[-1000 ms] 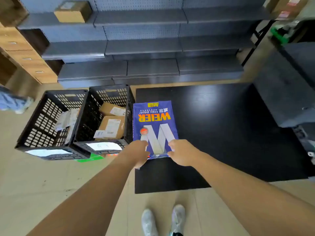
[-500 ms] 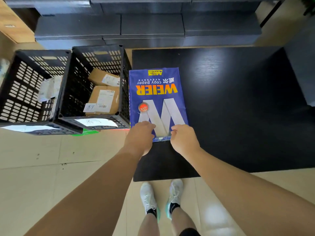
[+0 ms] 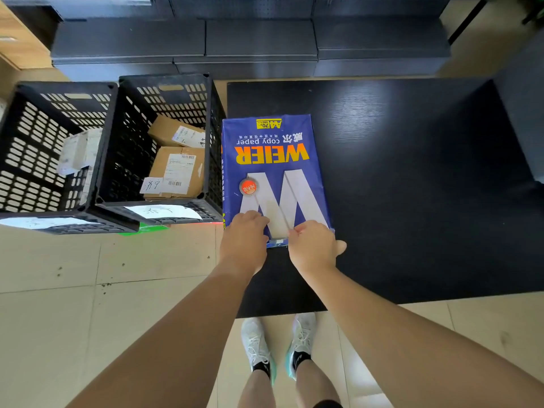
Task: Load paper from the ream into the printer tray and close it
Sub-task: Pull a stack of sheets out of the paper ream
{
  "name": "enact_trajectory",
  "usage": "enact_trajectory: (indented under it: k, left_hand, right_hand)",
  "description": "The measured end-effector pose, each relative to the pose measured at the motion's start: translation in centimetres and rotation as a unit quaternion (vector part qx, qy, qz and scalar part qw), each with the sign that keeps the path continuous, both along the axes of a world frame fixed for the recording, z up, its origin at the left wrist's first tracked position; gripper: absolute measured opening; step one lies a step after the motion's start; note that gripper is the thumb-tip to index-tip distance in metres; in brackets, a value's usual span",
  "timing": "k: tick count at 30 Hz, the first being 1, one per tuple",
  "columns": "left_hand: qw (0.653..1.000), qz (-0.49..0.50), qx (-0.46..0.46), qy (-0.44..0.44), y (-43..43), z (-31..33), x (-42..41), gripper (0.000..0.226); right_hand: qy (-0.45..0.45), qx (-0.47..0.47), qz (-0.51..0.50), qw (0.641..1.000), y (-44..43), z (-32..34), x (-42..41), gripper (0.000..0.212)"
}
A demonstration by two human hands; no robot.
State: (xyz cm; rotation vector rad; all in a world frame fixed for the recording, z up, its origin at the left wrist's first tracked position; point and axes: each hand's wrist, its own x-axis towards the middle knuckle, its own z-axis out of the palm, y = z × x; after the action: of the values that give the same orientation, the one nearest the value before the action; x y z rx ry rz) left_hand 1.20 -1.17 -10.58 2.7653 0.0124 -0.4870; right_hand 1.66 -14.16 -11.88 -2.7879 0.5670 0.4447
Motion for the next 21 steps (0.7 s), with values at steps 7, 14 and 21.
enact_trajectory:
  k: [7,14,21]
  left_hand:
    - [1.0,-0.012,0.011,-0.004,0.2,-0.4,0.1,0.038]
    - [0.997,-0.048,0.064,-0.007,0.0,-1.2,0.1,0.056]
    - [0.997,-0.058,0.054,-0.009,0.3,-1.6,-0.2,0.059]
  right_hand:
    - [0.012,0.065,0.009,0.998,0.2,-0.3,0.6,0.021]
    - [-0.009,0.131,0.032,0.991,-0.2,0.0,0.8,0.021]
    - [0.016,0.142,0.089,0.986,-0.9,1.0,1.1,0.017]
